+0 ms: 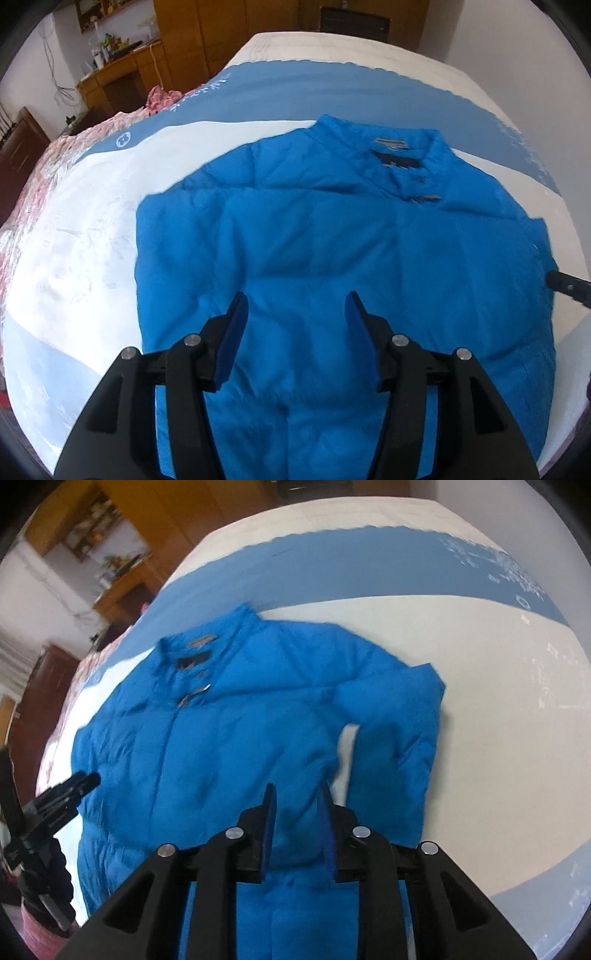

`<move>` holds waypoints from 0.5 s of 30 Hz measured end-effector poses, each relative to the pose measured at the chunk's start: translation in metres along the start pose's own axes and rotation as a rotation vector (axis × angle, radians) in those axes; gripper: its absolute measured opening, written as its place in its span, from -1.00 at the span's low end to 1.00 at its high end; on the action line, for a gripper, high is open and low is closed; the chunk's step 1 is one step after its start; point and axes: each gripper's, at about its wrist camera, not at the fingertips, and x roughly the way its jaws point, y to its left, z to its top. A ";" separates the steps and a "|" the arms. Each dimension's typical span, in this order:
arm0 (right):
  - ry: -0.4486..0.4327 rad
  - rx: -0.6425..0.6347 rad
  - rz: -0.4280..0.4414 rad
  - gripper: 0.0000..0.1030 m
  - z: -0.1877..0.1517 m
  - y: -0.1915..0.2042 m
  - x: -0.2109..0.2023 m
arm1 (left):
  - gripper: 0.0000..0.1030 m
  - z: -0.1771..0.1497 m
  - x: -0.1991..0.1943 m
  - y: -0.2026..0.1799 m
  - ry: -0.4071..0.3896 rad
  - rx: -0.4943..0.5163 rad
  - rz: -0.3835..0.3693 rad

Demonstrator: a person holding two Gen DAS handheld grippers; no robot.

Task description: Fold large clothes

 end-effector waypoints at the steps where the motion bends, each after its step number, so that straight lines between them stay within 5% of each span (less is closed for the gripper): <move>1: 0.019 -0.006 -0.001 -0.54 -0.005 0.003 0.006 | 0.05 -0.004 0.002 -0.001 0.011 -0.001 -0.011; 9: 0.066 -0.011 -0.005 -0.62 -0.022 0.003 0.045 | 0.08 -0.018 0.034 0.001 0.068 -0.016 -0.008; 15: 0.009 -0.022 0.012 -0.55 -0.038 0.001 0.004 | 0.05 -0.022 0.003 0.004 0.043 -0.007 0.008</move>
